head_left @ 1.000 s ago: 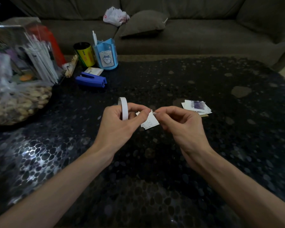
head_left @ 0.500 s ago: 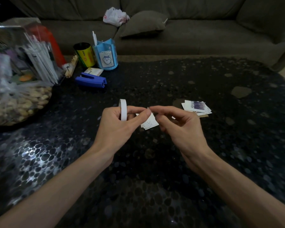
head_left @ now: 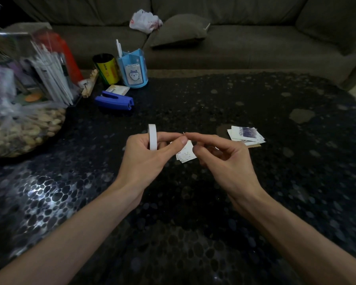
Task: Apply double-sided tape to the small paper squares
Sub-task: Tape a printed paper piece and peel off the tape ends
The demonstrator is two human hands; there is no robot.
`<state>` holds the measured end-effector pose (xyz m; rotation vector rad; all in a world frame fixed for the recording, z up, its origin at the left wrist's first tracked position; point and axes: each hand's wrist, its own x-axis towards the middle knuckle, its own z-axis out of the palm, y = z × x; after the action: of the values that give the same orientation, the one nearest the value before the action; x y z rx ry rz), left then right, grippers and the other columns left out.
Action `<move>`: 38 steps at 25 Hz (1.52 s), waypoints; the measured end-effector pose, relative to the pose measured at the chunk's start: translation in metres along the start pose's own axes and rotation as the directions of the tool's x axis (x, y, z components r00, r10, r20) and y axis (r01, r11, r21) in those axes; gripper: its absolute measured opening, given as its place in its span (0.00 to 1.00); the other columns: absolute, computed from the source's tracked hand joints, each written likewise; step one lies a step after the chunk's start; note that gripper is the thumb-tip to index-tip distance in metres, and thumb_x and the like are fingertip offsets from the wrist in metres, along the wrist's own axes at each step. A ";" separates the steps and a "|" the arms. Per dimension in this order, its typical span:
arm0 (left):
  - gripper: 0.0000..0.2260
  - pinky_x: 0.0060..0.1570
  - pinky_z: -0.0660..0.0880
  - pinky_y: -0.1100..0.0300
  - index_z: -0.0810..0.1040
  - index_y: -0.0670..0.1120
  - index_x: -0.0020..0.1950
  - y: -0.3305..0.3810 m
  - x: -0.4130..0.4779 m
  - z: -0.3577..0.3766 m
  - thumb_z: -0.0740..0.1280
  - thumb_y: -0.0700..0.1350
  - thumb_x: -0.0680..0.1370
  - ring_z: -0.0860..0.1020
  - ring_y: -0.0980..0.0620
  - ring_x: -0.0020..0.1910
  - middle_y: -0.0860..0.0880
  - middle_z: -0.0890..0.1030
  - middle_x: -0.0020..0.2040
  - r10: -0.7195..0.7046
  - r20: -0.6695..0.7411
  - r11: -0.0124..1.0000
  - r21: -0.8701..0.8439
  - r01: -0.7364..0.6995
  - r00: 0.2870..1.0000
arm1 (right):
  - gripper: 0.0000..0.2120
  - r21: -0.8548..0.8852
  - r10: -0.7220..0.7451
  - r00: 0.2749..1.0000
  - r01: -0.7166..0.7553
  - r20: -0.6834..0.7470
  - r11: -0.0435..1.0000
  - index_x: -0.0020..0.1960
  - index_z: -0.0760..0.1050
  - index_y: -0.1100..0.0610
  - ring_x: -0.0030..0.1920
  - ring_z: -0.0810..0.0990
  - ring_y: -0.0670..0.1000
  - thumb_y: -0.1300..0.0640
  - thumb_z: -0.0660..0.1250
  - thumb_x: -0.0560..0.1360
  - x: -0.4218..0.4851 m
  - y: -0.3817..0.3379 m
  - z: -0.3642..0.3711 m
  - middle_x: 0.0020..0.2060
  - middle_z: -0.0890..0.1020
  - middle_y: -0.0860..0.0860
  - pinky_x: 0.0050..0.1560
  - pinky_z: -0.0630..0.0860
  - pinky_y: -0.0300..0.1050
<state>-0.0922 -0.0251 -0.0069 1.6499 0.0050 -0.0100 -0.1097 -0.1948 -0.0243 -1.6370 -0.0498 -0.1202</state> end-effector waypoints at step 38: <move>0.04 0.26 0.68 0.69 0.89 0.51 0.49 0.000 0.000 -0.001 0.76 0.46 0.76 0.70 0.60 0.24 0.50 0.76 0.29 -0.008 0.018 1.000 -0.009 0.008 1.000 | 0.16 0.024 -0.009 1.000 0.009 0.011 1.000 0.56 0.88 0.45 0.38 0.71 0.53 0.65 0.71 0.79 0.000 0.001 -0.001 0.42 0.81 0.54 0.44 0.72 0.49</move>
<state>-0.0918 -0.0240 -0.0072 1.6410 -0.0019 -0.0312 -0.1094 -0.1961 -0.0251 -1.6134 -0.0670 -0.1167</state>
